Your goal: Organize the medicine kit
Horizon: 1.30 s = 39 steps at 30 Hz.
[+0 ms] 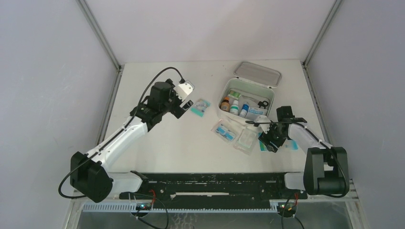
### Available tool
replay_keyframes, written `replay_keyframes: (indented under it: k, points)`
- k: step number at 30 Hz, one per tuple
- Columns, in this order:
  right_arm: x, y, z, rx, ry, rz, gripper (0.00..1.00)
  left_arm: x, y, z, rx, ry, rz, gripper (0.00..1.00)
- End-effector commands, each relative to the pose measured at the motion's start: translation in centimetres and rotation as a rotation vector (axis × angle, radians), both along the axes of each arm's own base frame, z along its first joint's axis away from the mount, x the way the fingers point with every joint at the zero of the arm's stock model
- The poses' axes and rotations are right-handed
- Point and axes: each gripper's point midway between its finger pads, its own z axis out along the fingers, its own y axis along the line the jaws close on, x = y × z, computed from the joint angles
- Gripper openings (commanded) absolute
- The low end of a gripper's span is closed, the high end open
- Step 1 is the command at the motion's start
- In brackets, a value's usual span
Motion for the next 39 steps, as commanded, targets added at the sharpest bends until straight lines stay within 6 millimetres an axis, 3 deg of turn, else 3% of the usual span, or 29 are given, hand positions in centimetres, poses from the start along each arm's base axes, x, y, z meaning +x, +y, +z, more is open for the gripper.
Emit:
replay_keyframes:
  k: [1, 9, 16, 22, 31, 39]
  points:
    - [0.1, 1.4, -0.1, 0.033, 0.012, -0.007, 0.61, 0.5, 0.1, 0.3, 0.008, -0.025, -0.003, 1.0]
    - [-1.2, 4.8, 1.9, 0.146, 0.074, 0.066, 0.64, 0.6, -0.2, -0.2, 0.013, -0.013, -0.017, 1.0]
    - [0.2, 6.7, 5.7, 0.246, -0.001, 0.081, 0.71, 0.6, -0.1, -0.3, 0.022, -0.012, -0.018, 1.0]
    - [1.3, 8.0, 6.9, 0.253, -0.045, 0.096, 0.73, 0.7, -0.2, -0.7, 0.024, -0.007, -0.022, 1.0]
    - [3.4, 13.8, 7.8, 0.272, -0.118, 0.218, 0.73, 1.1, 0.2, -0.3, -0.015, -0.031, 0.026, 1.0]
    - [5.4, 19.7, 7.5, 0.289, -0.127, 0.2, 0.68, 2.5, 2.9, 1.3, -0.134, -0.032, 0.141, 1.0]
